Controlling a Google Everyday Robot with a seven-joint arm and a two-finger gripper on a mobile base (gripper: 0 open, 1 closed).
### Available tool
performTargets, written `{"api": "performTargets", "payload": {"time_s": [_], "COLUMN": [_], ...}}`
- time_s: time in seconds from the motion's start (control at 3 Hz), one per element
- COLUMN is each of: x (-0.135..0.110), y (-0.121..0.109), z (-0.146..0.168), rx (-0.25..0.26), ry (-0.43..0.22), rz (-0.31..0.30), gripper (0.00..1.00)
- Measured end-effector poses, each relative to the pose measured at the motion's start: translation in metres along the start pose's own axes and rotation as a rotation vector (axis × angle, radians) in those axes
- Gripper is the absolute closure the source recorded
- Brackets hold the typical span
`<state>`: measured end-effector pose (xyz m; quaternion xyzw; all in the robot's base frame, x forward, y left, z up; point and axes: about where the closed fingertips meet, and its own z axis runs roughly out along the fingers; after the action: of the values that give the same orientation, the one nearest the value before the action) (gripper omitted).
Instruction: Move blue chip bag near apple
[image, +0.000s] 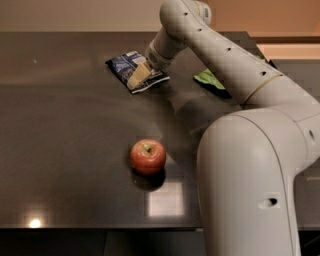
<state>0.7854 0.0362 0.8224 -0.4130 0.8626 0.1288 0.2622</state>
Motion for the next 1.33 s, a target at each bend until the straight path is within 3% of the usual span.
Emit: {"api": "performTargets", "payload": {"time_s": [1.0,1.33], "x": [-0.001,0.003], "y": [0.014,0.026], "z": [-0.048,-0.075], "rx": [0.003,-0.006], "ry": [-0.015,-0.015], "rz": [-0.051,-0.083], "gripper": [0.88,1.00]}}
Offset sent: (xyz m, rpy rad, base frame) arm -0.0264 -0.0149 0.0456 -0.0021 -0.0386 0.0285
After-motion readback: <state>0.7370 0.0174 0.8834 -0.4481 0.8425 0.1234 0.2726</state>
